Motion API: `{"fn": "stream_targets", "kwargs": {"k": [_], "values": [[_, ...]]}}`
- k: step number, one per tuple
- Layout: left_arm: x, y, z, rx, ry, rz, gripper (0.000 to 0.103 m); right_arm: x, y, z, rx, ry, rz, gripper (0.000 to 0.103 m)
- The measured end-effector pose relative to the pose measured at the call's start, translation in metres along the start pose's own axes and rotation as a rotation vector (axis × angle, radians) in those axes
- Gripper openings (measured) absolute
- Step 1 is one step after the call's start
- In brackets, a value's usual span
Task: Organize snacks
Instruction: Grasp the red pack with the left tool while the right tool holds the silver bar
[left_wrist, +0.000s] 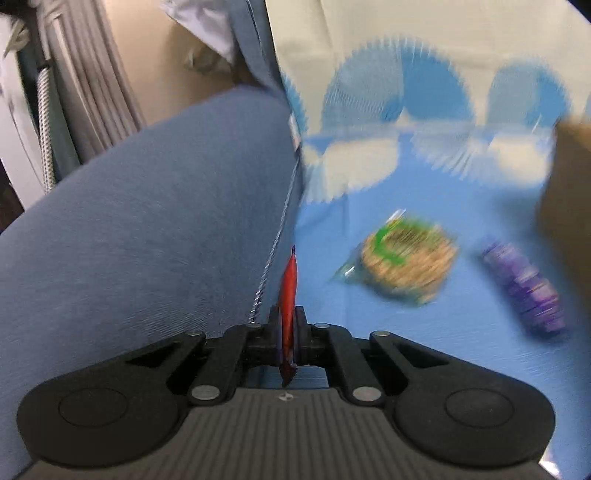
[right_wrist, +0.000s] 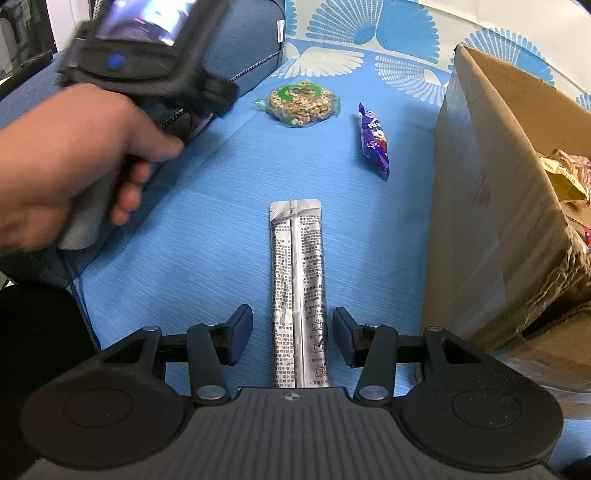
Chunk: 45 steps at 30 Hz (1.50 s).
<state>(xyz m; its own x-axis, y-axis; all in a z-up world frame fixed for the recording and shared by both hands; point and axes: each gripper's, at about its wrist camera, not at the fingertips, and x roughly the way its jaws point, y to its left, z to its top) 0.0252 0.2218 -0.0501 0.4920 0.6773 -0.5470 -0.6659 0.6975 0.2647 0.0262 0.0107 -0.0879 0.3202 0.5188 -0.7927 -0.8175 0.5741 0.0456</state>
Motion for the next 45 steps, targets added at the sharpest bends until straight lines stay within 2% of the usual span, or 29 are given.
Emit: {"fn": "stream_targets", "kwargs": {"k": [1,2,3,4,7,8,9,12,14,16,18,22,24,26,30,35,45], "values": [[-0.012,0.002,0.000,-0.021,-0.016,-0.030,0.005,0.000,0.001,-0.001,-0.001,-0.004,-0.003,0.046],[-0.025,0.008,-0.001,-0.059,-0.029,-0.084,0.005,-0.001,0.001,-0.001,-0.004,-0.010,-0.008,0.038],[-0.040,0.015,-0.004,-0.114,-0.036,-0.165,0.005,-0.001,0.002,-0.001,-0.008,-0.017,-0.013,0.032],[-0.053,0.023,-0.008,-0.176,-0.030,-0.256,0.005,-0.002,0.002,-0.002,-0.009,-0.024,-0.015,0.031],[-0.078,0.045,-0.025,-0.342,0.041,-0.496,0.005,-0.005,-0.001,-0.003,0.004,-0.043,-0.017,0.027],[-0.084,0.049,-0.031,-0.383,0.073,-0.553,0.005,-0.006,-0.001,-0.003,0.005,-0.052,-0.022,0.027],[-0.088,0.053,-0.039,-0.414,0.109,-0.591,0.005,-0.008,-0.001,-0.004,0.006,-0.059,-0.027,0.027],[-0.090,0.056,-0.061,-0.448,0.218,-0.631,0.005,-0.012,0.000,-0.006,0.013,-0.067,-0.029,0.027],[-0.091,0.053,-0.075,-0.434,0.257,-0.589,0.006,-0.015,0.000,-0.008,0.024,-0.069,-0.029,0.027],[-0.091,0.055,-0.074,-0.438,0.250,-0.557,0.010,-0.017,-0.001,-0.010,0.028,-0.067,-0.023,0.028],[-0.089,0.053,-0.072,-0.421,0.259,-0.497,0.031,-0.019,-0.001,-0.012,0.030,-0.063,-0.014,0.031],[-0.096,0.050,-0.077,-0.396,0.223,-0.407,0.039,-0.023,0.002,-0.015,0.000,-0.074,-0.008,0.034],[-0.102,0.041,-0.075,-0.337,0.202,-0.374,0.051,-0.025,0.005,-0.017,-0.023,-0.084,-0.012,0.039],[-0.106,0.032,-0.077,-0.276,0.199,-0.350,0.060,-0.026,0.008,-0.018,-0.045,-0.091,-0.019,0.043],[-0.097,0.020,-0.079,-0.211,0.246,-0.312,0.079,-0.025,0.011,-0.021,-0.072,-0.094,-0.024,0.050],[-0.081,0.015,-0.084,-0.199,0.329,-0.290,0.080,-0.022,0.012,-0.023,-0.084,-0.090,-0.039,0.053],[-0.070,0.000,-0.088,-0.127,0.376,-0.262,0.078,-0.012,0.008,-0.022,-0.064,-0.075,-0.056,0.053]]}}
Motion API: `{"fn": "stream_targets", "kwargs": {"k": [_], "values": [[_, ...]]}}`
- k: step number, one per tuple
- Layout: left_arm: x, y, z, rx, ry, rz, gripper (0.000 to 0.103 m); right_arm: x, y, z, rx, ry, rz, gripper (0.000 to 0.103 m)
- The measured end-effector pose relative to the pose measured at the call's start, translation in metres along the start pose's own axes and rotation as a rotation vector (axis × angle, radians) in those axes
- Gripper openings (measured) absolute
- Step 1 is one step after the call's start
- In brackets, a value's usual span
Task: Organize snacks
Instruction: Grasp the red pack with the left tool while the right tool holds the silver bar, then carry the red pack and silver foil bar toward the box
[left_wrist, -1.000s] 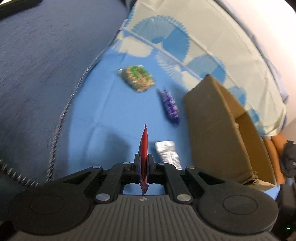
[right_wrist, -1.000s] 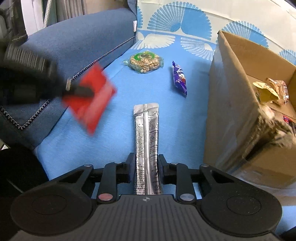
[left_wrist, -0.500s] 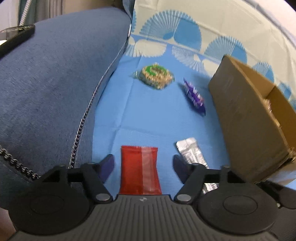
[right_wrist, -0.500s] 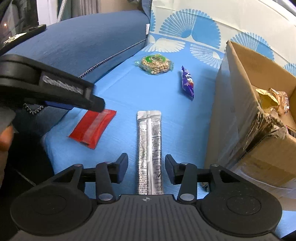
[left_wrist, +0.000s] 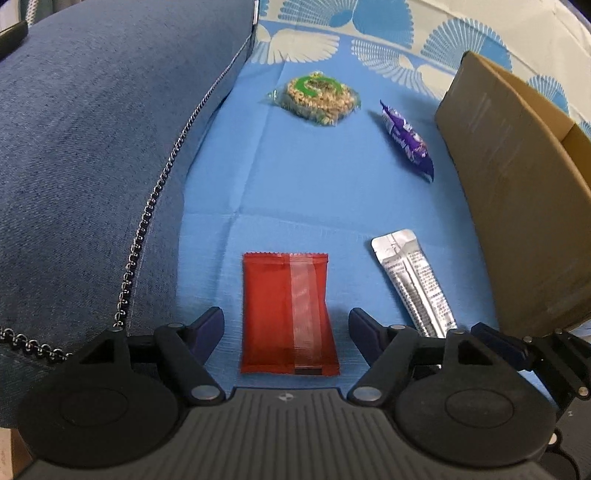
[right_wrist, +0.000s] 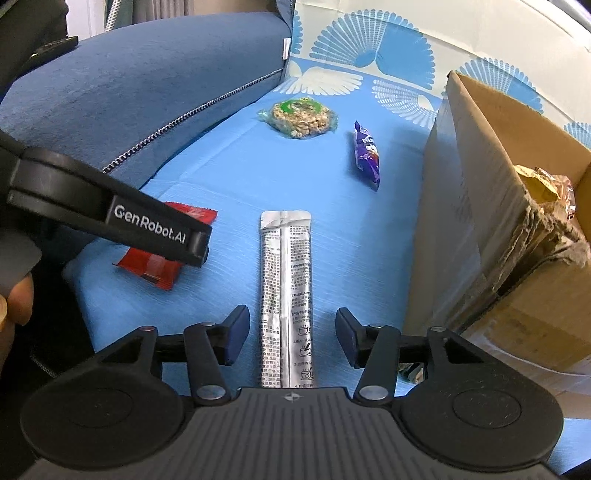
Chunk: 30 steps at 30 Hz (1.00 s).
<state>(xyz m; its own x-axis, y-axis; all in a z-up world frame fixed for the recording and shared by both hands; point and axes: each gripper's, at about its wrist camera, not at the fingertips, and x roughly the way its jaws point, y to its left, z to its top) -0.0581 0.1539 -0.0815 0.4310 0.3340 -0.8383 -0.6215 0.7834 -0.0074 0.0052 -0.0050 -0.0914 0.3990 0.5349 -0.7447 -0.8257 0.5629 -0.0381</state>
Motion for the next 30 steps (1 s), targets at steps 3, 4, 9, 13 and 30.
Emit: {"fn": "stream_targets", "kwargs": {"k": [3,4,9,13,30], "values": [[0.002,-0.005,0.000,0.024,-0.003,0.027,0.067,0.001,0.000,-0.001,-0.003,0.001,0.001,0.048],[0.001,-0.006,-0.001,0.031,-0.010,0.033,0.062,0.001,0.001,-0.001,-0.007,0.000,0.001,0.043],[-0.007,-0.011,-0.004,0.062,-0.066,0.039,0.046,-0.004,0.001,0.000,-0.010,-0.019,0.002,0.027],[-0.012,-0.007,-0.004,0.037,-0.087,0.040,0.046,-0.015,-0.002,0.004,0.014,-0.068,0.000,0.027],[-0.001,-0.011,-0.004,0.064,-0.027,0.046,0.051,0.001,-0.005,0.000,0.032,0.016,-0.004,0.042]]}}
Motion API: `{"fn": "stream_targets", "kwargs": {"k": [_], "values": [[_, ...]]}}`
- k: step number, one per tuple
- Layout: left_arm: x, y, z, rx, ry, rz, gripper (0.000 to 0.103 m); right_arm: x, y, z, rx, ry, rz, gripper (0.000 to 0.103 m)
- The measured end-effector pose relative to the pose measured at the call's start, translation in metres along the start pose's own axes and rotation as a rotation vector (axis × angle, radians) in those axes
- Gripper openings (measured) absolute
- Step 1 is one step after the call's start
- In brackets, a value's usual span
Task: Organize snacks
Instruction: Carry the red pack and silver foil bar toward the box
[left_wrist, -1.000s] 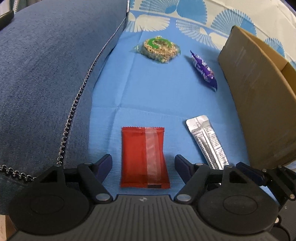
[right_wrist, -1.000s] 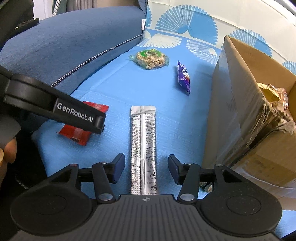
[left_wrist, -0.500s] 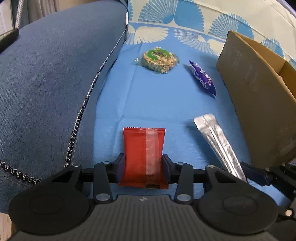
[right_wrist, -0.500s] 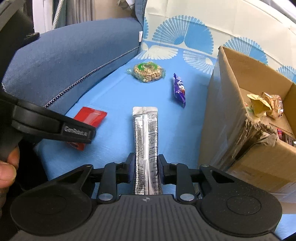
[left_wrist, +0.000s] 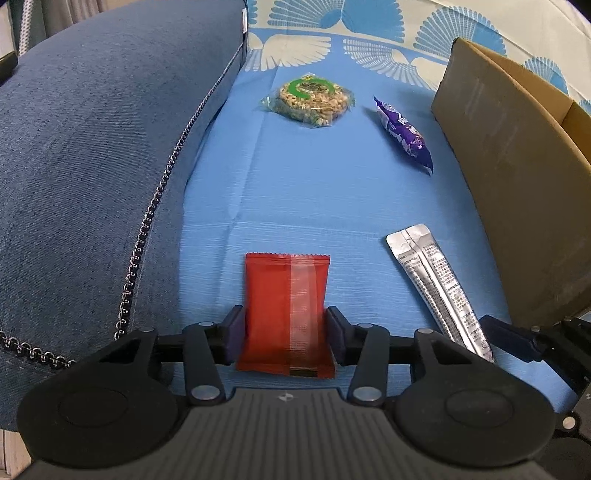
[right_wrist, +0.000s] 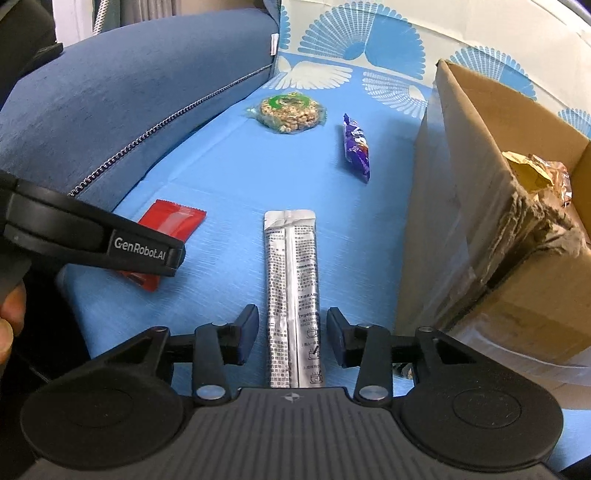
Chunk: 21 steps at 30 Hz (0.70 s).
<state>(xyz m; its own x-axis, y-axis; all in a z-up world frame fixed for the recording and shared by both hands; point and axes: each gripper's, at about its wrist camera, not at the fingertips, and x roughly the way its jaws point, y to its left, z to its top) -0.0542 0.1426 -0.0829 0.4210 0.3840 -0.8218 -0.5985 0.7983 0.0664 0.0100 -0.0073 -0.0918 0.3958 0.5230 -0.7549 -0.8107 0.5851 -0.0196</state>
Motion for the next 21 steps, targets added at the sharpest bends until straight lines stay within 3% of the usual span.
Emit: {"fn": "stream_targets", "kwargs": {"k": [6,12,21], "values": [[-0.002,0.001,0.000,-0.002,-0.015,-0.010,0.047,-0.004,0.005,-0.002,-0.041,-0.020,0.001,0.028],[-0.009,0.004,0.000,-0.023,-0.045,-0.017,0.047,-0.018,0.003,0.002,-0.028,-0.088,-0.005,0.027],[-0.023,0.008,-0.002,-0.039,-0.108,-0.042,0.047,-0.026,-0.003,0.006,-0.011,-0.121,-0.022,0.027]]}}
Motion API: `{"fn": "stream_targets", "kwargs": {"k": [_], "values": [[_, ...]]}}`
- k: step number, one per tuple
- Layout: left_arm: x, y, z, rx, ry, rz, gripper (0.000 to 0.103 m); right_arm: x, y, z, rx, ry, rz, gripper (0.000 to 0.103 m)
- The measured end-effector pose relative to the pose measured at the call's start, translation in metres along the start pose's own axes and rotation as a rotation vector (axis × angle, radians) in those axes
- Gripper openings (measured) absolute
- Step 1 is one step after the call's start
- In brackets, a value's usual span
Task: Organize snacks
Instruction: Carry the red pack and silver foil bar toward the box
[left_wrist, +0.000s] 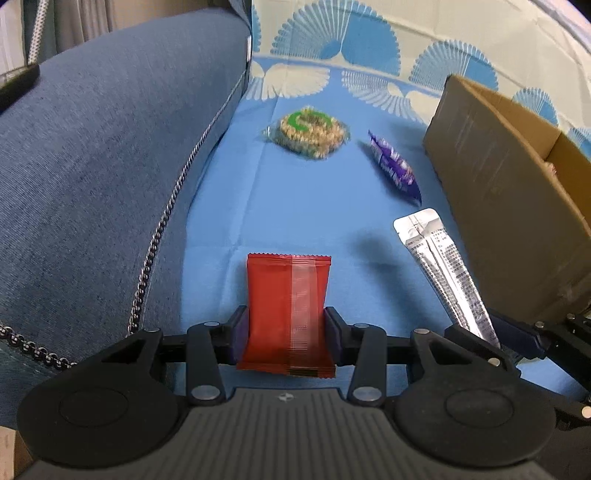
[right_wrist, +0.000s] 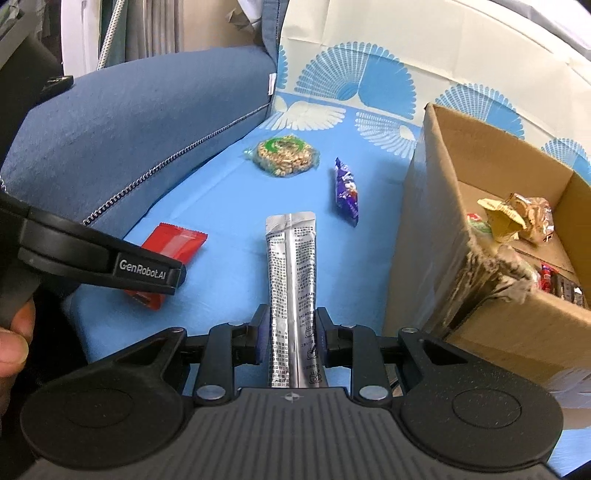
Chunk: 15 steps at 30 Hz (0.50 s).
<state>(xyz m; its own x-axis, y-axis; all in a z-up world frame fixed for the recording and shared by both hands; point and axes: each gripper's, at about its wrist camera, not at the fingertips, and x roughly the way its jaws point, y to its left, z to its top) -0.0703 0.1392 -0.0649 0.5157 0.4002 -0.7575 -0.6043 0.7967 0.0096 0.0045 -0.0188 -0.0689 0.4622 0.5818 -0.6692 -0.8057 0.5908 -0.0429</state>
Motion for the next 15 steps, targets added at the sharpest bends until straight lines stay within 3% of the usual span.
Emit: {"fn": "stream_targets", "kwargs": {"k": [15], "values": [[-0.053,0.004,-0.005,-0.025,-0.280,-0.057,0.047,-0.037,-0.012,0.024,0.034,-0.163,0.044,0.027]]}}
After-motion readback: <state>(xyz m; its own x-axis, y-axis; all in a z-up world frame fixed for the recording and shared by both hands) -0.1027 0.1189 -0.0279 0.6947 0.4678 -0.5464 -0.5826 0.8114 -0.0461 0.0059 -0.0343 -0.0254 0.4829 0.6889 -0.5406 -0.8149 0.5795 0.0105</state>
